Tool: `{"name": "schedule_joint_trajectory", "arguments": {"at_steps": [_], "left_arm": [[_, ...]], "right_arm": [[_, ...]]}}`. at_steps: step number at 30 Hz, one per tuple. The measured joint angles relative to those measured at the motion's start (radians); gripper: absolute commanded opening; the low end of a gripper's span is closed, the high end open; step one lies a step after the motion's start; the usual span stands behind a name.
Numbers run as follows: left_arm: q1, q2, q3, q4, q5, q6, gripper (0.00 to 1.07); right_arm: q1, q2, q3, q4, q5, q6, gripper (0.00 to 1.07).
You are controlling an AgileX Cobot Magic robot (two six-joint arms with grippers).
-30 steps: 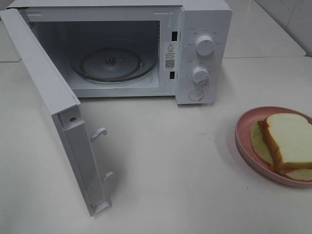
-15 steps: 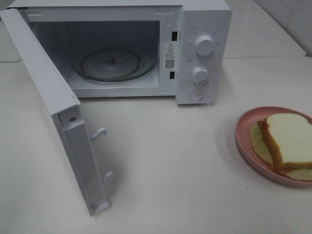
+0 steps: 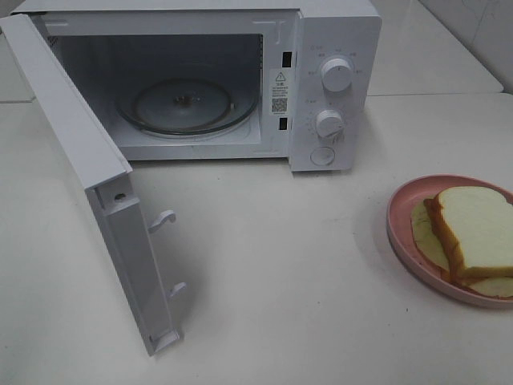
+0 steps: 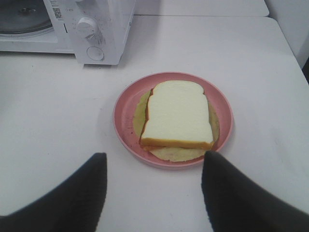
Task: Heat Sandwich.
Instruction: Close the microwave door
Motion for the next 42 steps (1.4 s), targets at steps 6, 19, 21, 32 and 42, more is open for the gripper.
{"name": "schedule_joint_trajectory", "arguments": {"at_steps": [6, 19, 21, 32, 42], "left_arm": [[0.000, 0.000, 0.000, 0.000, 0.000, 0.000, 0.71], [0.000, 0.000, 0.000, 0.000, 0.000, 0.000, 0.71], [0.000, 0.000, 0.000, 0.000, 0.000, 0.000, 0.71], [0.000, 0.000, 0.000, 0.000, 0.000, 0.000, 0.71], [0.000, 0.000, 0.000, 0.000, 0.000, 0.000, 0.71]], "right_arm": [[0.000, 0.000, 0.000, 0.000, 0.000, 0.000, 0.59], [0.000, 0.000, 0.000, -0.001, 0.000, 0.002, 0.77], [0.000, 0.000, 0.000, -0.001, 0.000, 0.002, 0.77], [0.000, 0.000, 0.000, -0.001, 0.000, 0.002, 0.76], [0.000, 0.000, 0.000, -0.001, 0.000, 0.003, 0.76]]}}
